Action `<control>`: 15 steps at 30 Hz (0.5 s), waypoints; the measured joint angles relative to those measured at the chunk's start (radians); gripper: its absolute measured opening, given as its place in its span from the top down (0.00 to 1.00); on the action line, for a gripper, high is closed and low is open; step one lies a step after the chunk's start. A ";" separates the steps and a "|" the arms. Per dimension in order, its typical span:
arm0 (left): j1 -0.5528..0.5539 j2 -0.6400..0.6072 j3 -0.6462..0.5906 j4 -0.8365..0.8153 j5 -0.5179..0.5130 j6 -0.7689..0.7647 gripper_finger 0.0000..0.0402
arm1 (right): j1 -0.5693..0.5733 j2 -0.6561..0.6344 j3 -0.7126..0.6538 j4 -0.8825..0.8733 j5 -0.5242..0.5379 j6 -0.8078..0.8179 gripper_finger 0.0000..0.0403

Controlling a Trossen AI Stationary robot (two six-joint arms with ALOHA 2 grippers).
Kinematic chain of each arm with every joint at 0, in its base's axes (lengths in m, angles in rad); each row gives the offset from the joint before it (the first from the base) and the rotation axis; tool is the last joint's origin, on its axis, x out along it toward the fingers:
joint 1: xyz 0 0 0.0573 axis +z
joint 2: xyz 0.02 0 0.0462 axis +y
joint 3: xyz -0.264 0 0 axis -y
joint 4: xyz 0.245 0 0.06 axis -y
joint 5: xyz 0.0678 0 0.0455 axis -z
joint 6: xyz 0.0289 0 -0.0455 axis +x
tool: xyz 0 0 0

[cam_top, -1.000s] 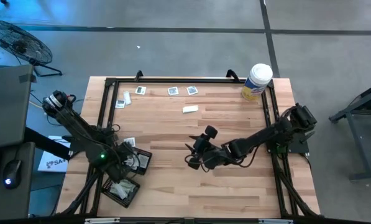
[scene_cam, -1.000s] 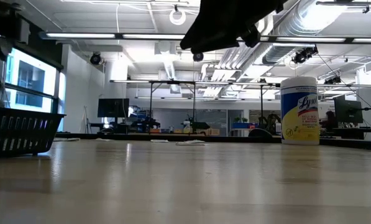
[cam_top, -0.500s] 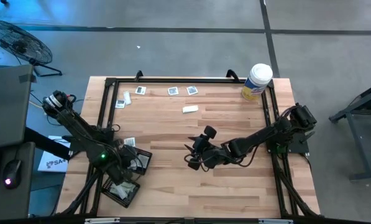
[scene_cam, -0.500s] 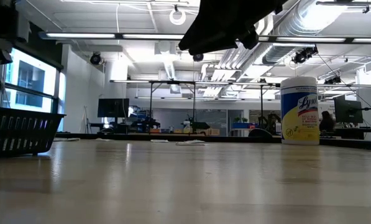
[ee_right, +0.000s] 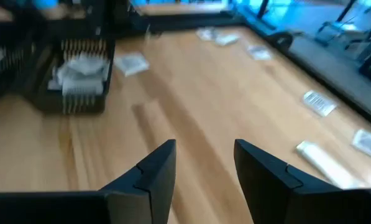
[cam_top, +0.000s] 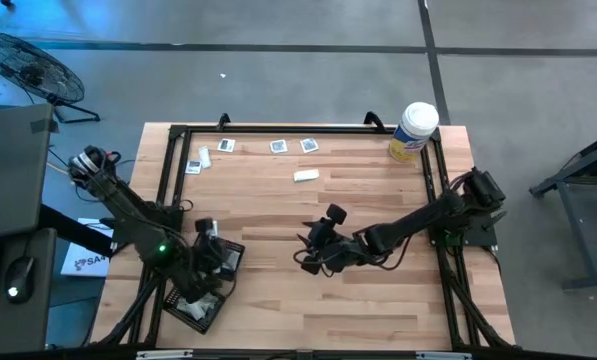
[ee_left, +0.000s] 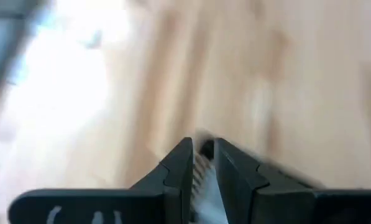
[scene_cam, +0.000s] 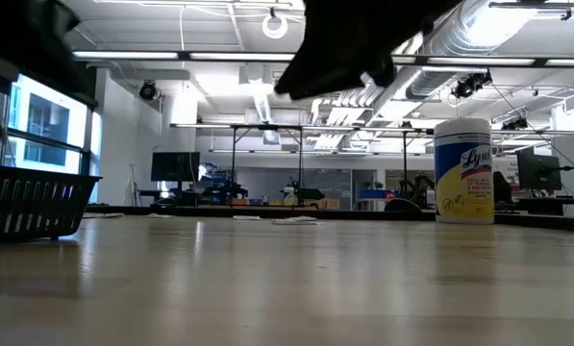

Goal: Pick & Place First Aid Supplies
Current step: Put the bandage into the bottom black bin

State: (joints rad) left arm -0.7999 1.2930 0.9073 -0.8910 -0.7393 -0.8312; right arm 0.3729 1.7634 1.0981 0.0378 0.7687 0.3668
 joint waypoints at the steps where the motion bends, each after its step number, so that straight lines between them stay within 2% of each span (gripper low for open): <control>1: 0.022 0.000 -0.003 0.010 -0.044 0.006 0.84 | 0.000 0.014 0.000 -0.004 -0.019 -0.001 0.62; 4: 0.113 0.000 -0.005 0.014 -0.107 0.017 0.84 | 0.007 0.059 -0.002 -0.006 -0.069 0.002 0.63; 8: 0.258 0.000 -0.005 0.114 -0.109 0.093 0.85 | 0.011 0.106 -0.002 -0.004 -0.076 0.025 0.63; 11: 0.373 0.000 -0.005 0.250 -0.038 0.234 0.85 | 0.008 0.123 -0.002 -0.005 -0.084 0.008 0.62; 15: 0.538 0.015 -0.005 0.437 0.119 0.419 0.85 | 0.032 0.115 -0.002 -0.006 -0.064 -0.010 0.60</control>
State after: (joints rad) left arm -0.2624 1.3080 0.9021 -0.4541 -0.6198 -0.4125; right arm 0.4050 1.8785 1.0966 0.0319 0.7050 0.3568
